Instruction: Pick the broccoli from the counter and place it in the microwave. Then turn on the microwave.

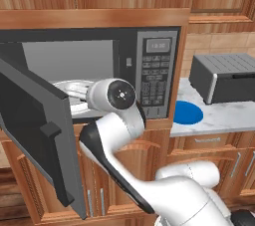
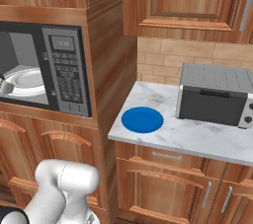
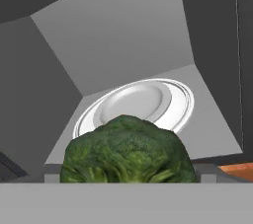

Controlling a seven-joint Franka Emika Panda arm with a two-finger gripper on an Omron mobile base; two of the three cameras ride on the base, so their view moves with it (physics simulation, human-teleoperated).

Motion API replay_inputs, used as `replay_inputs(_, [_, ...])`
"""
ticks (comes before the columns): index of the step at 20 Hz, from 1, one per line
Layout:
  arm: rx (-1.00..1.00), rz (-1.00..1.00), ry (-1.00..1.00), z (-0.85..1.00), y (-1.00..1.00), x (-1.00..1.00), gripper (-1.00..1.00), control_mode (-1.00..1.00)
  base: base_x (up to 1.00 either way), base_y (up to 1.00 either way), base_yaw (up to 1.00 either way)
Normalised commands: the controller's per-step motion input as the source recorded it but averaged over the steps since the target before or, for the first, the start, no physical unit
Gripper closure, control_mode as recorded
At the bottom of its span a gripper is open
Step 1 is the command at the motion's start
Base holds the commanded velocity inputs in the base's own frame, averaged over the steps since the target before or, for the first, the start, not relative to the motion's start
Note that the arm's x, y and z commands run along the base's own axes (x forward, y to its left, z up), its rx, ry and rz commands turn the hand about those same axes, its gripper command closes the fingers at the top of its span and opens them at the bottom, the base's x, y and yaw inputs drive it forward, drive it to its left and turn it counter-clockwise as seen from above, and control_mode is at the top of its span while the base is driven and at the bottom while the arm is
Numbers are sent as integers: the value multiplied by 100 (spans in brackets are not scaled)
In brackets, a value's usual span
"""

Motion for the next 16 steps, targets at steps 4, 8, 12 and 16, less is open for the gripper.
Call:
replay_inputs(4, [0, 0, 0, 4, 0, 43, 100, -100, 0, 0, 0])
replay_inputs(8, [-2, 0, 0, -1, 1, 45, 100, -100, 0, 0, 0])
replay_inputs(12, [-4, 0, 0, -7, 7, 44, 100, -100, 0, 0, 0])
replay_inputs(16, [-3, 0, 0, -7, 9, 49, 100, -100, 0, 0, 0])
